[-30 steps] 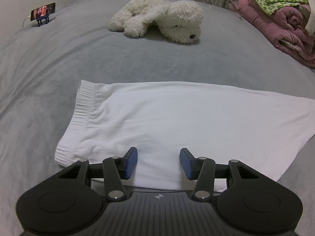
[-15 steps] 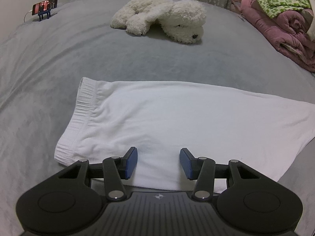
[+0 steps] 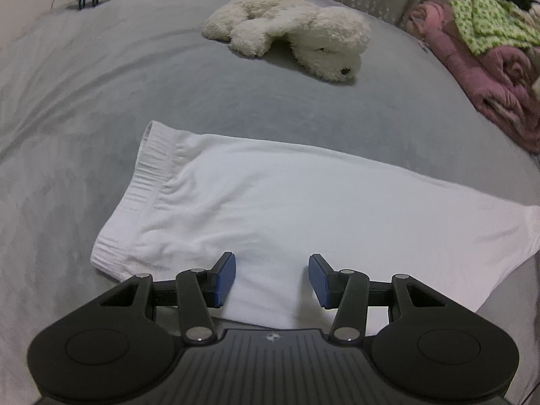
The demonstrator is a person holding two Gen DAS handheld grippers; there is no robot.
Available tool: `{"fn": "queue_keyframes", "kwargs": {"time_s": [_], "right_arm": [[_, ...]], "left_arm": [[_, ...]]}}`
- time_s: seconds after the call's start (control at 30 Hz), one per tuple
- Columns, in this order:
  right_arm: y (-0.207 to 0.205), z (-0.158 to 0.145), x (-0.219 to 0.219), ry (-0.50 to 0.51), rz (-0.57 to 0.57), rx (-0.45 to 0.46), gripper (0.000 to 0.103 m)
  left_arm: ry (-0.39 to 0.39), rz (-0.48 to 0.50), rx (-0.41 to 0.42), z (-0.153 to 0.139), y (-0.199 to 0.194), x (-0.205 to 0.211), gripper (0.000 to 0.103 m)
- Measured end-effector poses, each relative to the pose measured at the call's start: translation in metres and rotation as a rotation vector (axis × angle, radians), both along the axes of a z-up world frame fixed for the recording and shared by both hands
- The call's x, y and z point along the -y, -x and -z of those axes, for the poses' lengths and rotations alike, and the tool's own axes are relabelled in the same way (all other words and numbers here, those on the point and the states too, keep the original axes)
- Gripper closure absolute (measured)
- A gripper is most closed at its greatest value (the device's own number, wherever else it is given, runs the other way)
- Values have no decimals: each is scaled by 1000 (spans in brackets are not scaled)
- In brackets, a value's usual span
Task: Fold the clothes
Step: 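Lift the garment corner with the right gripper toward the left gripper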
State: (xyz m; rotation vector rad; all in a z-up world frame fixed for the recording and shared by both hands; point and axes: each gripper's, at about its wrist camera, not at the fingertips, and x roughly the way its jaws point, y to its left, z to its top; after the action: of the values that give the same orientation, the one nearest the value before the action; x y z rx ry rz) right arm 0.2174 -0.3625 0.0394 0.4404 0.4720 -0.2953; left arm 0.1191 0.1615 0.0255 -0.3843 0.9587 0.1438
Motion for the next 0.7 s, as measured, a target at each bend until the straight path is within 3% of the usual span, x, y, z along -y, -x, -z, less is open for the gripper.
{"fn": "queue_keyframes", "kwargs": {"time_s": [0.23,0.7], "right_arm": [[12,-32,-73,84,-199,93,96],[47,-23,-257,396,-646,17,96]], "left_arm": [[78,-39,2,-1,1,-11,56],[173,-118,18,-7,5,-40,56]]}}
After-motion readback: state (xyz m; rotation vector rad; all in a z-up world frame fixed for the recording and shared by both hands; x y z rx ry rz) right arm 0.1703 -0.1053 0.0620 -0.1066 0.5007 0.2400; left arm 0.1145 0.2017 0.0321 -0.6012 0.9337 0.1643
